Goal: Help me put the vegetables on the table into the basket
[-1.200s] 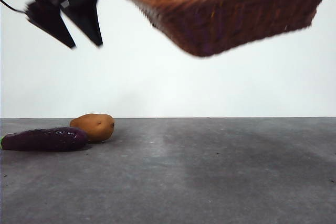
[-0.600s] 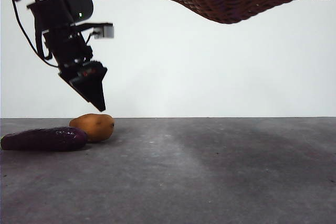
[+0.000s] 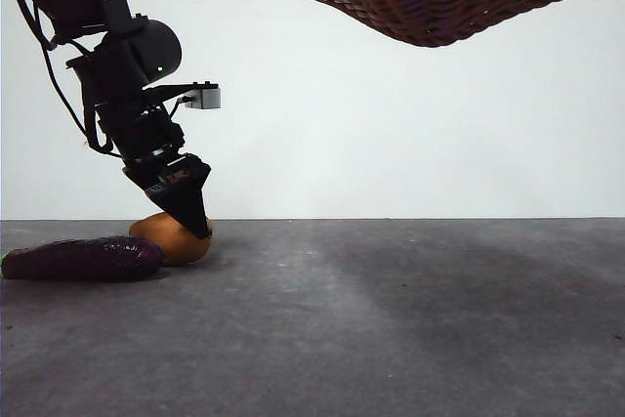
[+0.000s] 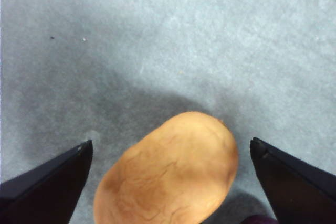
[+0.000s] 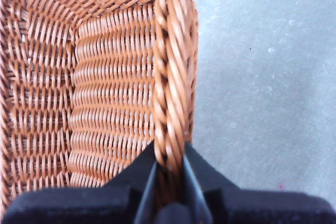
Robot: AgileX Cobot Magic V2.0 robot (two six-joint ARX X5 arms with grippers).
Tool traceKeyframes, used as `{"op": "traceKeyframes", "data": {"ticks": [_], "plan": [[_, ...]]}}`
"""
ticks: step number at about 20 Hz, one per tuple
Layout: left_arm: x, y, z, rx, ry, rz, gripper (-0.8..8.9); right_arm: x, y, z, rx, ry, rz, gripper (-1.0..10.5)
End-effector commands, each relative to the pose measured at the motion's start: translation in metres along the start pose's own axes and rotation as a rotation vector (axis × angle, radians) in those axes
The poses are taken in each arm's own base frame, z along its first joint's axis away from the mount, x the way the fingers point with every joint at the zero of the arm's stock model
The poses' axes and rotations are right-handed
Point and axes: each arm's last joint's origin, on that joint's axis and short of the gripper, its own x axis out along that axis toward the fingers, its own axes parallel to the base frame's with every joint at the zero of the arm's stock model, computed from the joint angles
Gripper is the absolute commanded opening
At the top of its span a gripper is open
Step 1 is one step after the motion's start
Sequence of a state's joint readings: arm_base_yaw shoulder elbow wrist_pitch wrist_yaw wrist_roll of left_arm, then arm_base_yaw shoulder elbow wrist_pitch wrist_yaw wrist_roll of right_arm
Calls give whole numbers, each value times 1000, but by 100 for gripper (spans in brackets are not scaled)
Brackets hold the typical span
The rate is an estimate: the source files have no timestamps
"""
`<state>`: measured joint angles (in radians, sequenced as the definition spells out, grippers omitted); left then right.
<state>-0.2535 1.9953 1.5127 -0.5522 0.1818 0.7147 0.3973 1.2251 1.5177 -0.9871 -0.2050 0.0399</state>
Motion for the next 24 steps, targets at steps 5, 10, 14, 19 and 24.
{"op": "traceKeyframes", "data": {"ticks": [5, 10, 14, 19, 24], "plan": [[25, -1, -12, 4, 50, -41, 505, -4, 1, 3, -3, -33, 5, -12], [25, 7, -14, -42, 54, 13, 428, -4, 1, 3, -3, -32, 5, -12], [25, 9, -16, -47, 59, 26, 152, -4, 1, 3, -3, -32, 5, -12], [24, 13, -12, -39, 28, 59, -7, -4, 1, 3, -3, -32, 4, -12], [-2, 22, 5, -82, 33, 59, -6, -3, 0, 3, 4, -26, -20, -12]]}}
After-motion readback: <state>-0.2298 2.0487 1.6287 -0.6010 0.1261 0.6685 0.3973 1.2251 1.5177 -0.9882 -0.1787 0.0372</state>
